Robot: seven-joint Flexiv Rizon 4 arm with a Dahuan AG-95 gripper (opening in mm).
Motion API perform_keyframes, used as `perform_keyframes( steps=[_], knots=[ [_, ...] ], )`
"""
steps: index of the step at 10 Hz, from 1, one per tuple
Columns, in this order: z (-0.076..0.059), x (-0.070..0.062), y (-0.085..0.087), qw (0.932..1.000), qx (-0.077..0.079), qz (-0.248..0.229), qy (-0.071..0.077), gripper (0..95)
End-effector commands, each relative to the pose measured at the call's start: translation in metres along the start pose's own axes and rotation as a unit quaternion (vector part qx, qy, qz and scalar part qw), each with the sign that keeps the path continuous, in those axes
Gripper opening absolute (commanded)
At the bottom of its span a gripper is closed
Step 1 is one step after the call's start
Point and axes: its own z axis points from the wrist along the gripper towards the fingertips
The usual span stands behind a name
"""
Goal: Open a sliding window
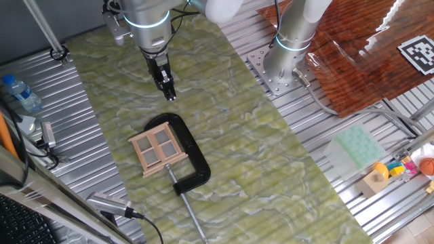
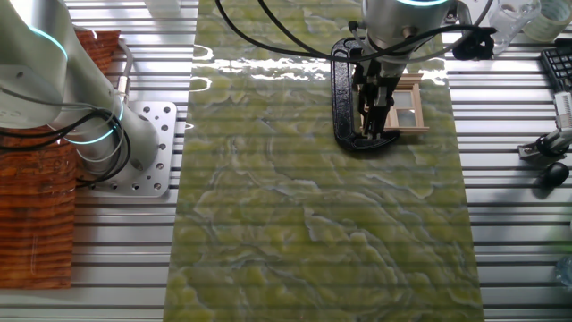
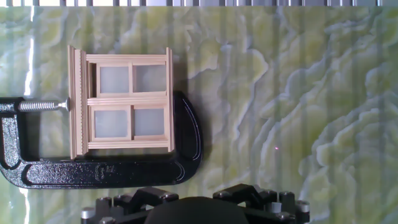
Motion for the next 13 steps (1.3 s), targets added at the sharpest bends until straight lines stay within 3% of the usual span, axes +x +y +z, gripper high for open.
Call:
perform_keyframes(
  steps=[1, 5, 13],
  knots=[
    [-0.002, 0.002, 0.001, 0.9990, 0.020, -0.040, -0.004, 0.0],
    [-0.005, 0.003, 0.004, 0.9989, 0.020, -0.042, -0.002, 0.0],
    [0.016, -0.003, 0.045, 0.9987, 0.024, -0.046, -0.004, 0.0]
  ],
)
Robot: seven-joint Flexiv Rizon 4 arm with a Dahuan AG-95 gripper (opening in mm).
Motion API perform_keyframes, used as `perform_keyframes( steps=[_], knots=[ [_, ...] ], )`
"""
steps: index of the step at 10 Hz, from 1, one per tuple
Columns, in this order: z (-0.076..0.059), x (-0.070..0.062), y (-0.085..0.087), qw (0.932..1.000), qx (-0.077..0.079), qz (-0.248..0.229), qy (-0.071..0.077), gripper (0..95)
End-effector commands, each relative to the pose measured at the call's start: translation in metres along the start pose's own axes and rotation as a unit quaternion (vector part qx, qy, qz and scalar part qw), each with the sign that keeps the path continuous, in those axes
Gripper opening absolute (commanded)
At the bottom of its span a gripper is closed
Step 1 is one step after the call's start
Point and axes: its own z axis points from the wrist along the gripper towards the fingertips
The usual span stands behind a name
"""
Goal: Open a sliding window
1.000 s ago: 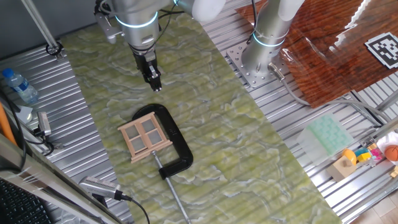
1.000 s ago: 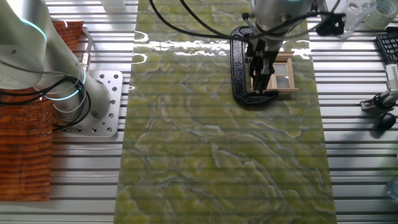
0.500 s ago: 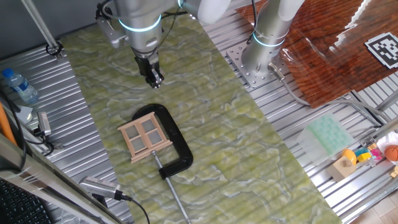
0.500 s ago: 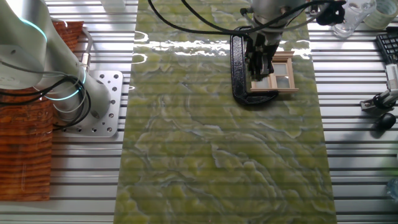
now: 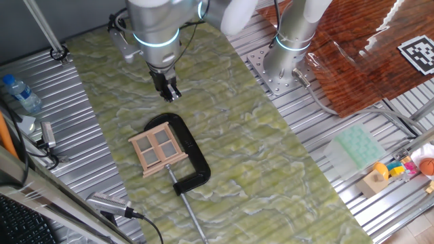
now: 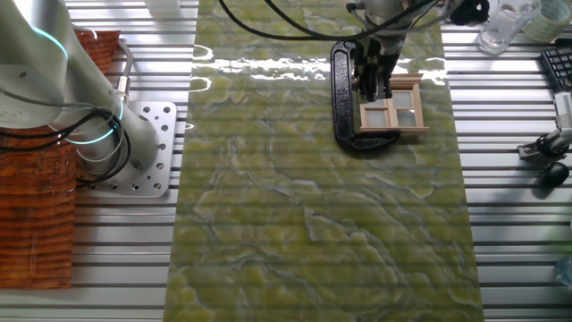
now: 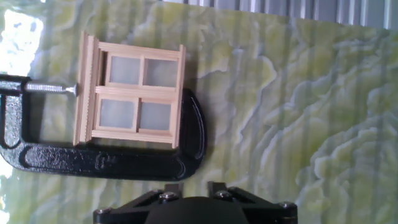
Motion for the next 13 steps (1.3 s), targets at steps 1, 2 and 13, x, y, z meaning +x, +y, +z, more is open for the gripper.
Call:
perform_keyframes(
  steps=[1, 2, 13],
  knots=[
    [0.001, 0.000, 0.008, 1.0000, 0.000, 0.001, -0.001, 0.0],
    [0.003, 0.000, 0.016, 1.0000, 0.001, 0.000, 0.000, 0.0],
    [0.012, -0.006, 0.021, 0.9986, -0.013, -0.051, 0.002, 0.0]
  ],
)
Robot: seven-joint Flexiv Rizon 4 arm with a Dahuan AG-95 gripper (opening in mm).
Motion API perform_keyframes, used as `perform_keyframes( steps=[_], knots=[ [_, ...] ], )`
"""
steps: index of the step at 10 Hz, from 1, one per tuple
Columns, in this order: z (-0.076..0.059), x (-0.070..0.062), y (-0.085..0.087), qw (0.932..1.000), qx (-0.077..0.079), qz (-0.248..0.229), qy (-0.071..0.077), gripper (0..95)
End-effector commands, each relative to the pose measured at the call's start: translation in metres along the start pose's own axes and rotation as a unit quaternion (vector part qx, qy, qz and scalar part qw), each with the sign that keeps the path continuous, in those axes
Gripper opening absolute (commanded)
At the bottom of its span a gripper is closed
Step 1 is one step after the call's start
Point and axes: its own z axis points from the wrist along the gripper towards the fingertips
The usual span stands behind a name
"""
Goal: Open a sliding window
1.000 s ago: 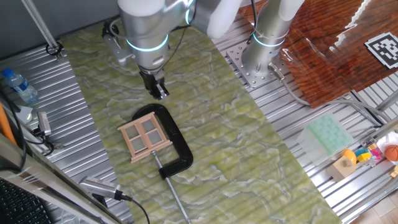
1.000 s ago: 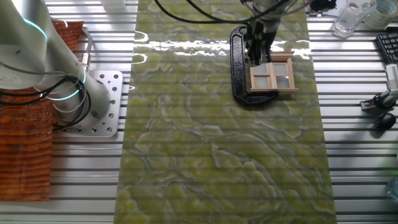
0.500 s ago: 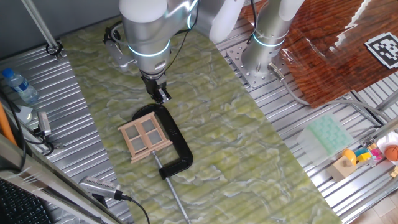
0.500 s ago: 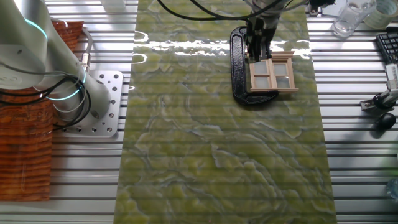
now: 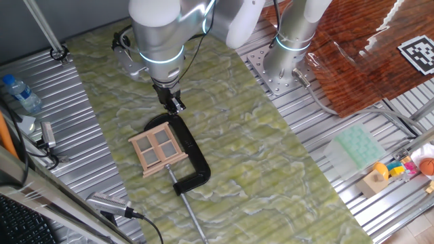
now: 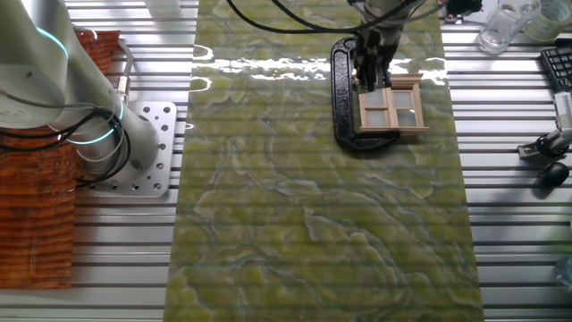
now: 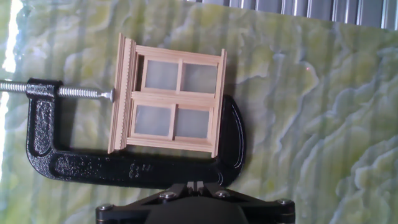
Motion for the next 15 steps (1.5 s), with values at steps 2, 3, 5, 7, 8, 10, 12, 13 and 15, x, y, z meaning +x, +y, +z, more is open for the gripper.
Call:
perform_keyframes(
  steps=[2, 3, 5, 7, 8, 10, 12, 13, 15],
  knots=[
    [-0.001, 0.001, 0.000, 0.9994, -0.007, -0.033, 0.007, 0.0],
    [-0.001, 0.001, 0.000, 0.9992, -0.006, -0.039, 0.012, 0.0],
    [0.000, 0.001, 0.001, 0.9988, -0.006, -0.039, 0.030, 0.0],
    [0.000, 0.003, 0.001, 0.9987, -0.003, -0.043, 0.027, 0.0],
    [0.001, 0.003, 0.001, 0.9988, -0.003, -0.041, 0.027, 0.0],
    [0.001, 0.002, 0.001, 0.9991, -0.010, -0.035, 0.022, 0.0],
    [0.002, 0.002, 0.001, 0.9993, -0.004, -0.028, 0.025, 0.0],
    [0.004, 0.001, 0.001, 0.9994, 0.001, -0.023, 0.026, 0.0],
    [0.016, -0.003, 0.000, 0.9998, 0.005, -0.003, 0.021, 0.0]
  ],
)
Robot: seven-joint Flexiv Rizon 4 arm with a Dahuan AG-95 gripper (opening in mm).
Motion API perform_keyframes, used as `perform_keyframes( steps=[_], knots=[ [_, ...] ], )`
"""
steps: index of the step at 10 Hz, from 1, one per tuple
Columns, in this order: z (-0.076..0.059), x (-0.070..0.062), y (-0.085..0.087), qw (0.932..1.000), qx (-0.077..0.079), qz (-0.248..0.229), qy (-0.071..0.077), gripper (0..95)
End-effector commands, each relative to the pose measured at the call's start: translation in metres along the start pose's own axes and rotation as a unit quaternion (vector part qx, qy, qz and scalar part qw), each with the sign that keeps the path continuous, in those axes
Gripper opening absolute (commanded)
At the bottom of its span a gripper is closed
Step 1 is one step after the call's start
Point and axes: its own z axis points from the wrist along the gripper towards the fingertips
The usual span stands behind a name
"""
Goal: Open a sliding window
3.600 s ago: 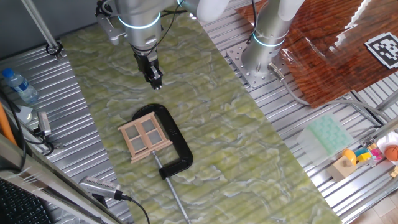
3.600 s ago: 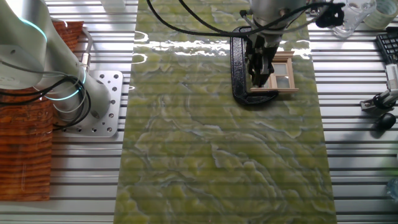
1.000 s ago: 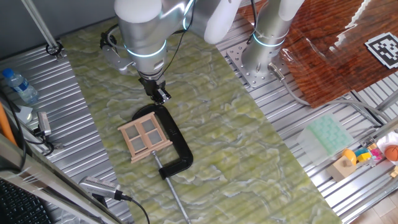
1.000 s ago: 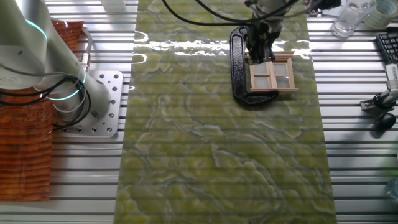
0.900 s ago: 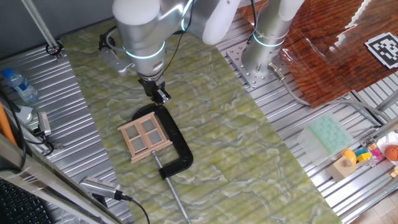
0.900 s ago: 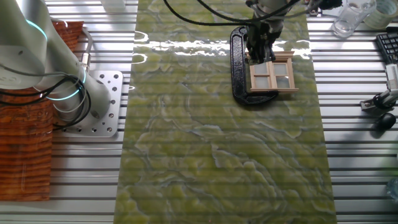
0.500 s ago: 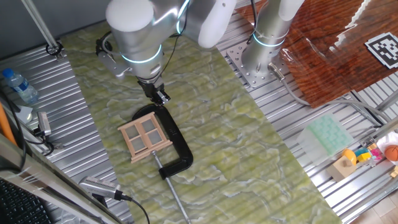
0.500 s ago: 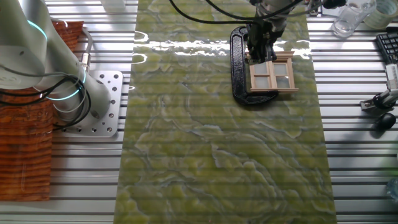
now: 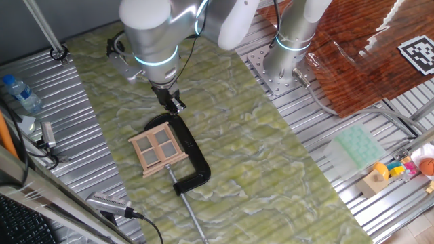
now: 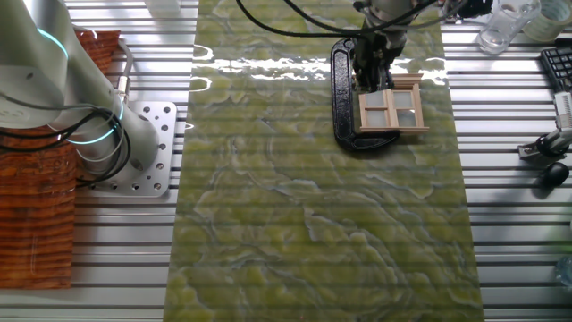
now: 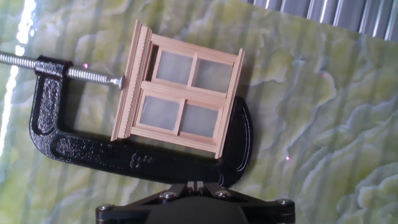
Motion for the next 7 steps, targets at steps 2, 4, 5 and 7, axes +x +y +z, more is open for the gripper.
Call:
perform_keyframes(
  steps=[2, 4, 5, 7],
  knots=[
    [0.015, -0.007, -0.002, 0.9999, 0.000, 0.010, -0.014, 0.0],
    [0.024, -0.018, 0.002, 0.9996, 0.003, 0.016, -0.025, 0.0],
    [0.024, -0.025, 0.004, 0.9995, 0.003, 0.018, -0.025, 0.0],
    [0.022, -0.038, 0.009, 0.9993, 0.004, 0.028, -0.024, 0.0]
  ],
)
